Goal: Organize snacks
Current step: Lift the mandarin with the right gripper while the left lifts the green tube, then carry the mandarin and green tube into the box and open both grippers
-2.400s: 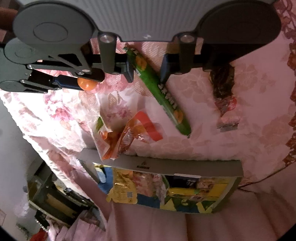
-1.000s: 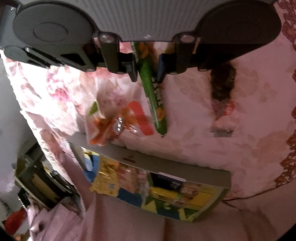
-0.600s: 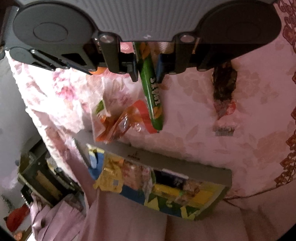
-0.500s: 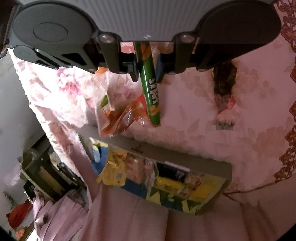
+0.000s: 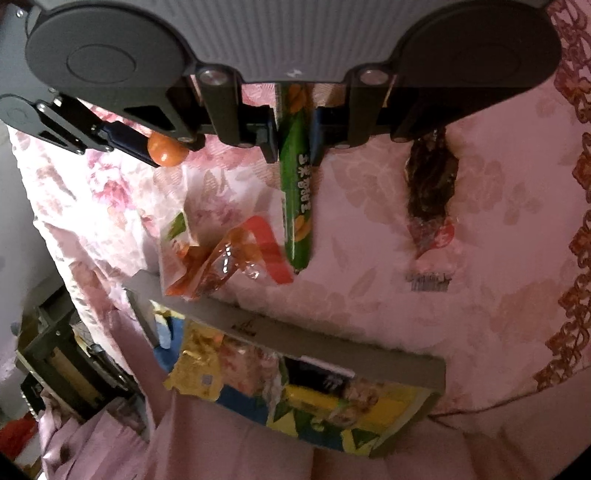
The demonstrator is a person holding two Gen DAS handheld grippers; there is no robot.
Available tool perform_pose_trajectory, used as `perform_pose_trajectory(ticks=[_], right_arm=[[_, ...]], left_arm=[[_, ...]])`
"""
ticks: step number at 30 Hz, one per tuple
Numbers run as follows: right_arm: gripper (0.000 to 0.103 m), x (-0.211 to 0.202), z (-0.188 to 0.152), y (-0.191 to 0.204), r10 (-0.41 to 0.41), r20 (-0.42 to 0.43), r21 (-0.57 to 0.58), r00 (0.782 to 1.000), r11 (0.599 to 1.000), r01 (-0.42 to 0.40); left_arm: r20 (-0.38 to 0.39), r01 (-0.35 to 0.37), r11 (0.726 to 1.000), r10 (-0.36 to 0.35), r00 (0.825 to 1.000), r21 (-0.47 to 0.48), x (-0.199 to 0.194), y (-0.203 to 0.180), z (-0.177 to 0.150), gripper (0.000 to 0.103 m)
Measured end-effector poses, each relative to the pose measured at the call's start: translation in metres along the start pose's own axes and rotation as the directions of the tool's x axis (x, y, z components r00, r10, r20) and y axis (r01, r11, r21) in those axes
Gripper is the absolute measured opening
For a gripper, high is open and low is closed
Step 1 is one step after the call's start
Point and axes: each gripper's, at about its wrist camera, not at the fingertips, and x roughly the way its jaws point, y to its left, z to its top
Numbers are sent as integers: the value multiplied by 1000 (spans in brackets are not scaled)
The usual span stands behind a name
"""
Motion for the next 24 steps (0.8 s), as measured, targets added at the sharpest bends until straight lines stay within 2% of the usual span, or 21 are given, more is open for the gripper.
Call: perform_pose_trajectory(ticks=[6, 11, 17, 24], right_arm=[[36, 1, 0, -2, -4, 2, 11, 1000, 1000, 4], [36, -1, 2, -3, -2, 28, 18, 1000, 1000, 2], [36, -8, 5, -1, -18, 81, -2, 997, 1000, 18], [36, -22, 12, -10, -53, 152, 12, 987, 999, 52]], left_arm=[[15, 11, 1000, -11, 1000, 8, 4, 3, 6, 21], [35, 12, 999, -13, 999, 31, 1, 1, 7, 18], [97, 58, 997, -62, 993, 46, -17, -9, 4, 18], [203, 39, 996, -55, 978, 84, -38, -18, 5, 18]])
